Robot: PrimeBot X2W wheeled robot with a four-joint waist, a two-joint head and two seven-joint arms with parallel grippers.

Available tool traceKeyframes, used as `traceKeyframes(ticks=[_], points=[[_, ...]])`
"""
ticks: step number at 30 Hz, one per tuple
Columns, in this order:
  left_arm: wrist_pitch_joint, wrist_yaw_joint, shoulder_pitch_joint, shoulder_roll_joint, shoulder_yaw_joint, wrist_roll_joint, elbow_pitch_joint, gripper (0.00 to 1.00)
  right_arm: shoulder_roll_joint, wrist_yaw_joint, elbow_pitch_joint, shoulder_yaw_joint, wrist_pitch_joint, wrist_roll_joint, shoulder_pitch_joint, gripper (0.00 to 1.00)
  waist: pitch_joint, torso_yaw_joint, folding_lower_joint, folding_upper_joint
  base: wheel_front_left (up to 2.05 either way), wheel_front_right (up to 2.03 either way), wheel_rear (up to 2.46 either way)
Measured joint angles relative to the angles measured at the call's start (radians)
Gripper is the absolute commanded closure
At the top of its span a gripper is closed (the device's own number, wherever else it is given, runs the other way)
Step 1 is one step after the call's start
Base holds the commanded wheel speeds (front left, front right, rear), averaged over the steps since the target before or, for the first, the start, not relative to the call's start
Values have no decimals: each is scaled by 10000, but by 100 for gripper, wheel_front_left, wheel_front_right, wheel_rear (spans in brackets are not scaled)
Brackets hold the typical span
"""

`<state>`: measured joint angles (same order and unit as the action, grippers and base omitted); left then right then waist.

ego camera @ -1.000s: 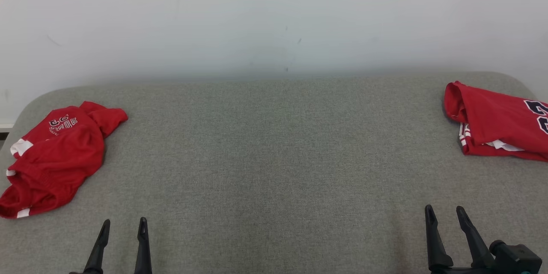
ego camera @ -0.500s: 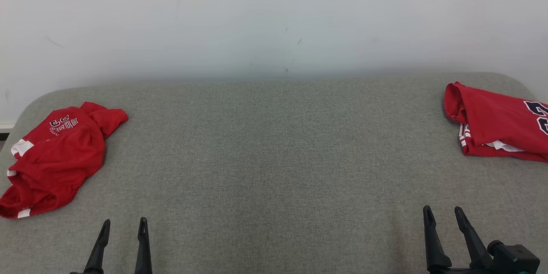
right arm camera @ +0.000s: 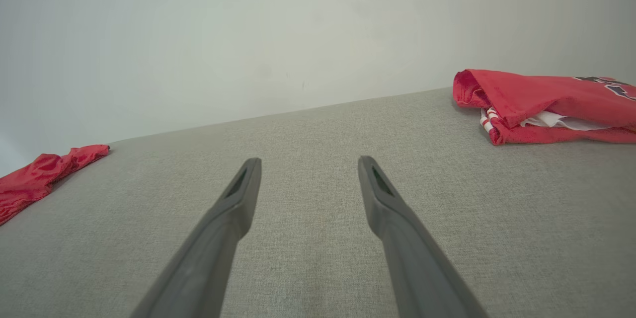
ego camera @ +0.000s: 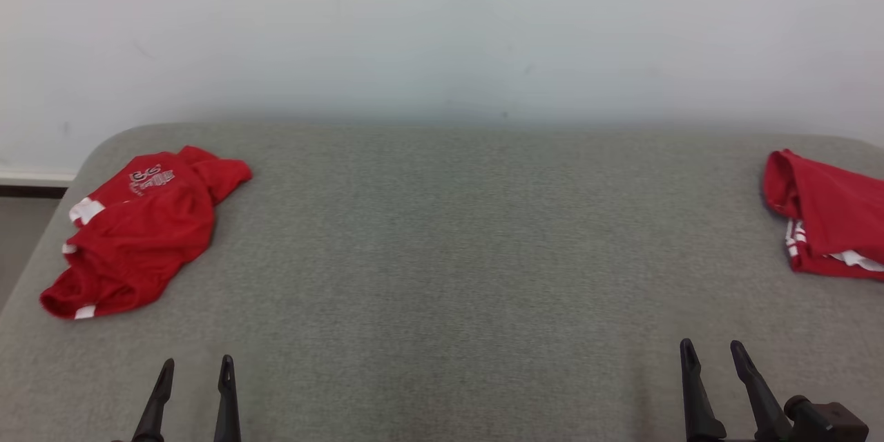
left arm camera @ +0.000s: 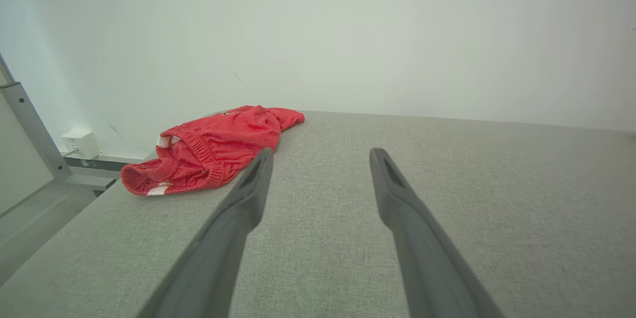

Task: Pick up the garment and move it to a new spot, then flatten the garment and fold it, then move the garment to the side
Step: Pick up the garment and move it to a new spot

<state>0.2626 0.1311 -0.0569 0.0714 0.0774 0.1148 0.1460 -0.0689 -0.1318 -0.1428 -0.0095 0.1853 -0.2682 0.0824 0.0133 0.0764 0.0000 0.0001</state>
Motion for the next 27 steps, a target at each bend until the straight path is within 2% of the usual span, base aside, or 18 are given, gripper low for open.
traceKeyframes(ticks=[27], points=[[0, -165, 12, 134, 426, 79, 146, 0, 140, 0, -107, 196, 58, 17, -58, 0, -103, 3592, 0, 0, 0, 0, 0]])
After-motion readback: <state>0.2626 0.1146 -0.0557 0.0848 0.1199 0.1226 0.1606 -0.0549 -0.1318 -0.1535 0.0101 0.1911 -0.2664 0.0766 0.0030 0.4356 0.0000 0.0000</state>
